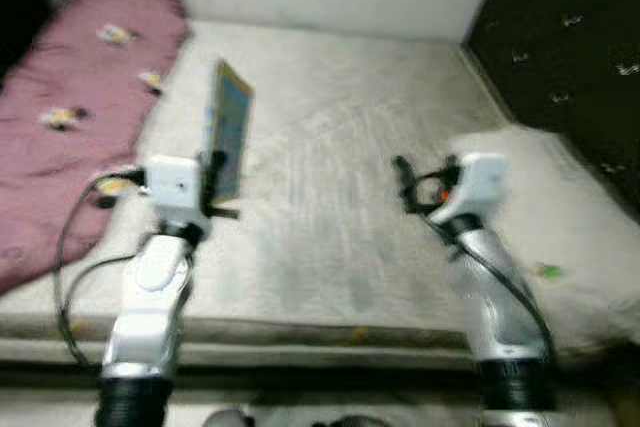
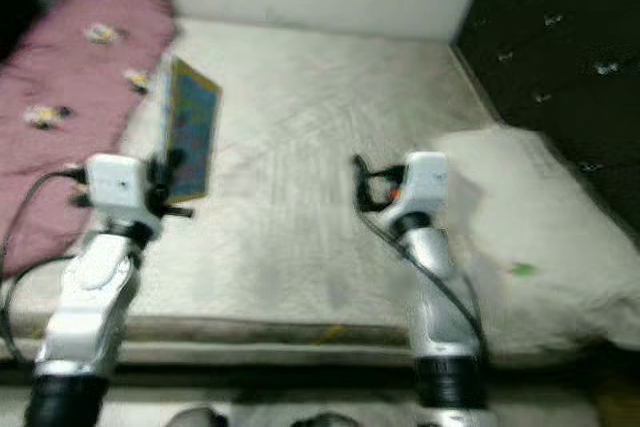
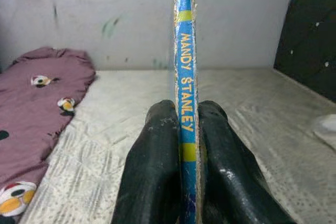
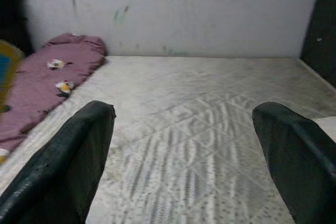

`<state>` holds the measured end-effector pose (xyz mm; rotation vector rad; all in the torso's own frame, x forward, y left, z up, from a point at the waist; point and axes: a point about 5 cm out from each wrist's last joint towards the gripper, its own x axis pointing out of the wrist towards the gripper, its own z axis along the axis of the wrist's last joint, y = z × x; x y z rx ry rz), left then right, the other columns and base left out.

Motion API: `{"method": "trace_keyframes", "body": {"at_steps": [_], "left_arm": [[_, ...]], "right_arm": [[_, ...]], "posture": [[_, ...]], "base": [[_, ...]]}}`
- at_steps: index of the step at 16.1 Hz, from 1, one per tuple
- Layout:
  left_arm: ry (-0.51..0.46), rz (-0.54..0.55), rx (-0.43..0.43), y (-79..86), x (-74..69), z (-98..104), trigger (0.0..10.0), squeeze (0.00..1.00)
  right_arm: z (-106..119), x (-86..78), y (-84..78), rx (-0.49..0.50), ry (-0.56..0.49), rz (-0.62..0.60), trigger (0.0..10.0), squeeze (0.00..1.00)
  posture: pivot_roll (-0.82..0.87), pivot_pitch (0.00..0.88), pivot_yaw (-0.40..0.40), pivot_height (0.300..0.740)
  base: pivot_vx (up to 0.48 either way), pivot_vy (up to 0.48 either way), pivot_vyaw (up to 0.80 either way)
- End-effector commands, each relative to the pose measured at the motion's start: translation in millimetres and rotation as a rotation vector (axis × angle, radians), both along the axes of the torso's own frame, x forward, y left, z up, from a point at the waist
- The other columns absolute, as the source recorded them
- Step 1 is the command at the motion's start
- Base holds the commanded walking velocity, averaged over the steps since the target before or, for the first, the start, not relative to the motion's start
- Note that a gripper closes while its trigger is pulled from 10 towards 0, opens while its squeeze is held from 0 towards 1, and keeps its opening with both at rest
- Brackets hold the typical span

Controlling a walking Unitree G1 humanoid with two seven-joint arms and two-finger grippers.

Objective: Clean up the room

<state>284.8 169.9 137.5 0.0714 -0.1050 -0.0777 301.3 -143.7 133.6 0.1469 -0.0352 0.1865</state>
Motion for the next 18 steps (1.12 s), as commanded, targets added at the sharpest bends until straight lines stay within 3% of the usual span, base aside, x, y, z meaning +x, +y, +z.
{"method": "trace_keyframes", "body": {"at_steps": [1, 8, 14, 18], "left_arm": [[-0.050, -0.007, -0.009, -2.7, 1.4, 10.7, 10.0, 0.00], [-0.048, -0.011, -0.013, -4.1, 1.7, 10.5, 10.0, 0.00], [-0.061, -0.016, -0.038, -4.9, 1.9, 12.0, 10.0, 0.00], [-0.077, -0.083, -0.051, -8.3, -0.7, 14.8, 10.0, 0.00]], "right_arm": [[2.5, 0.2, -9.4, -0.014, -0.005, -0.032, 10.0, 0.00], [2.8, 0.7, -10.2, -0.017, -0.003, -0.035, 10.0, 0.00], [2.8, 0.6, -11.4, -0.020, -0.002, -0.038, 10.0, 0.00], [2.1, 0.4, -11.0, -0.022, 0.000, -0.034, 10.0, 0.00]], "posture": [[0.00, 0.000, -0.064, 0.740], [0.00, 0.000, -0.063, 0.740], [-0.01, 0.000, -0.064, 0.740], [-0.01, 0.000, -0.065, 0.740]], "base": [[0.000, -0.326, 0.00], [0.000, -0.322, 0.00], [0.000, 0.000, 0.00], [0.000, 0.000, 0.00]]}}
